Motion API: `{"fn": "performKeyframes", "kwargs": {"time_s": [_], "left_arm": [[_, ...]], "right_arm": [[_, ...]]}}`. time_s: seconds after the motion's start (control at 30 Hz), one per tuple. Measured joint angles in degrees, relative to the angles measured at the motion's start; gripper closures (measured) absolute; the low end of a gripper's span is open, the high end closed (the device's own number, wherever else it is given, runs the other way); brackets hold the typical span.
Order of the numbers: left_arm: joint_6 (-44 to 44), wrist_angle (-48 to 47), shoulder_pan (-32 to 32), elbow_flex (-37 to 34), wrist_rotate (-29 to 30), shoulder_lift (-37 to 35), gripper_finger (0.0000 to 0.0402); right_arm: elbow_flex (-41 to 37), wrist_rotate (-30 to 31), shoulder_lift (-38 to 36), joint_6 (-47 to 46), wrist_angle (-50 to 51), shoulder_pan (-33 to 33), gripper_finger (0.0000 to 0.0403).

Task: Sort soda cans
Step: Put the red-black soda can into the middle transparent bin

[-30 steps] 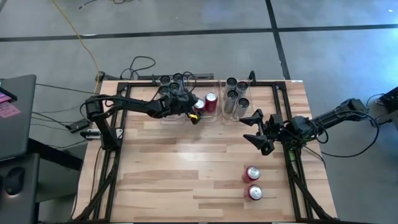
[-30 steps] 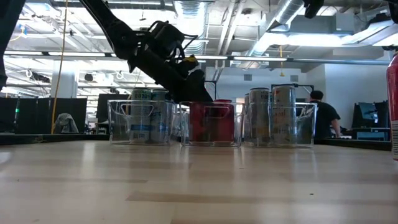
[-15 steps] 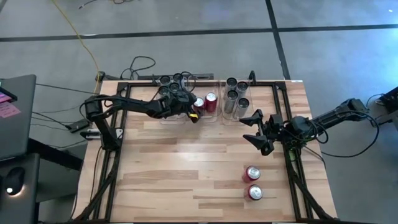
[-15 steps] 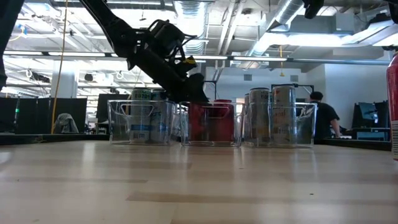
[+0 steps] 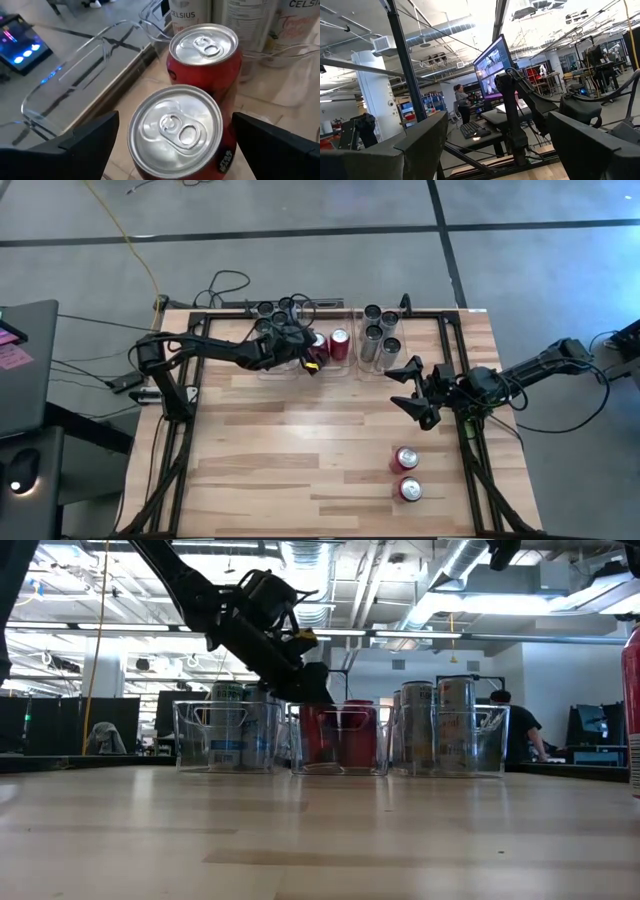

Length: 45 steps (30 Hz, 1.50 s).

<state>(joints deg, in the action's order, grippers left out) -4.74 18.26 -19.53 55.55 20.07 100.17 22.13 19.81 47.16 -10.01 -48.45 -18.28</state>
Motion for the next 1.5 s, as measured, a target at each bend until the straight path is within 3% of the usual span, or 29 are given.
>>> {"fn": "performKeyframes", "kwargs": {"time_s": [0.6,0.87,1.1,1.27,1.43,1.5], "left_arm": [[-3.4,4.9,1.2,-0.1,0.6,-0.6,0.0022],[-6.6,-1.4,4.2,-0.1,0.4,-7.3,0.0022],[0.5,-12.2,6.4,-0.5,0.2,-14.2,0.0022],[2.4,-7.9,9.9,-6.3,-0.4,-19.6,0.0022],[4.8,-1.5,14.7,-14.1,-0.4,-25.5,0.0022],[5.2,-0.3,16.7,-16.2,-0.4,-27.1,0.0022]], "right_arm": [[0.0,0.0,0.0,0.0,0.2,0.0,0.0043],[0.0,0.0,0.0,0.0,0.5,0.0,0.0043],[0.0,0.0,0.0,-1.3,1.6,-0.2,0.0043],[1.3,0.0,0.0,-7.0,10.9,-0.3,0.0043],[9.4,0.4,0.5,-9.9,25.7,-4.4,0.0043],[12.9,3.2,1.2,-10.8,32.0,-7.1,0.0043]]}}
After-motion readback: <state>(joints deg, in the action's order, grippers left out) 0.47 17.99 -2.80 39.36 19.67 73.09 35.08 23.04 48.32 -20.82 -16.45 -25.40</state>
